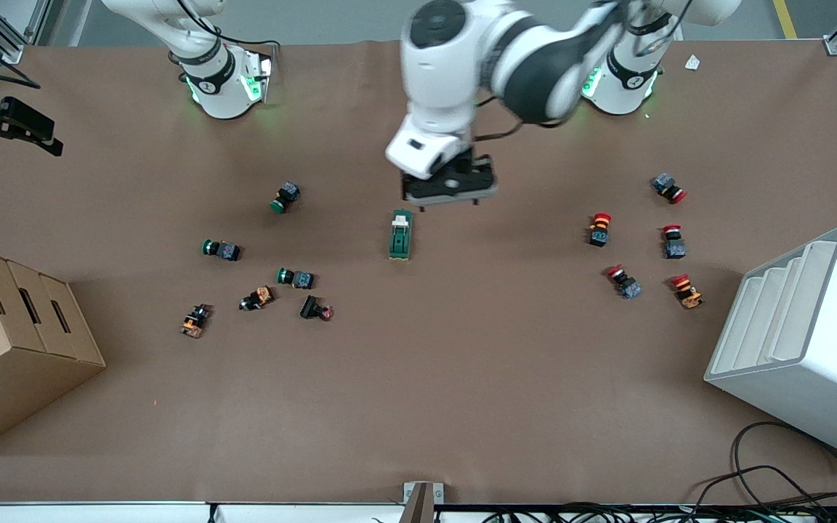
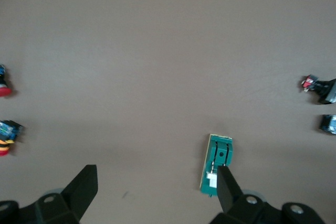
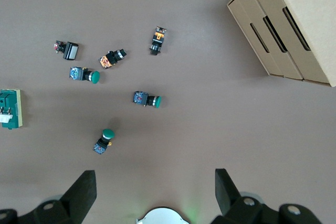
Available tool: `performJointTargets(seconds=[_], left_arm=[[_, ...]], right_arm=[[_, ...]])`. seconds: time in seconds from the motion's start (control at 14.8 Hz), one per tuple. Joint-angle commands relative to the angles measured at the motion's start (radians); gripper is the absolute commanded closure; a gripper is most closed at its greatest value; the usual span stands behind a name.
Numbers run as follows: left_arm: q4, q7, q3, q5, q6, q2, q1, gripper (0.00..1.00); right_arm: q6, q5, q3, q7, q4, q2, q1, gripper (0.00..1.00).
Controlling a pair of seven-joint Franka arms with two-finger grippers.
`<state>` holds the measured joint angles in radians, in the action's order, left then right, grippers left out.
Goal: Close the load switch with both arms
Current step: 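Move the left gripper over the green load switch and lower it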
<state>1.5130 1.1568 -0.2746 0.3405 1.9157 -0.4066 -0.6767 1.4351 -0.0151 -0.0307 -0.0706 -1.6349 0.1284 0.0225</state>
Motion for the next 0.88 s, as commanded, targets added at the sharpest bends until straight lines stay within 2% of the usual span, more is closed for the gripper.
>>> performJointTargets(seconds=[0.0,0.13,0.47,0.61,0.81], left_arm=[[0.041,0.191,0.003,0.173,0.064,-0.07,-0.072,0.0],[0.075,0.338,0.002,0.254,0.158,-0.116,-0.127,0.0],[0.174,0.613,0.0,0.578,0.337,-0.201,-0.176,0.01],[0.213,0.755,-0.002,0.736,0.374,-0.222,-0.176,0.01],[0.228,0.938,-0.002,0.902,0.393,-0.273,-0.204,0.01]], right_arm=[[0.001,0.021,-0.001,-0.006,-0.017,0.017,-0.009,0.0],[-0.001,0.021,-0.001,-0.008,-0.017,0.017,-0.009,0.0],[-0.005,0.021,-0.001,-0.008,-0.016,0.017,-0.009,0.0],[-0.01,0.021,-0.001,-0.008,-0.013,0.017,-0.009,0.0],[-0.012,0.021,-0.001,-0.005,0.001,0.016,-0.009,0.0]])
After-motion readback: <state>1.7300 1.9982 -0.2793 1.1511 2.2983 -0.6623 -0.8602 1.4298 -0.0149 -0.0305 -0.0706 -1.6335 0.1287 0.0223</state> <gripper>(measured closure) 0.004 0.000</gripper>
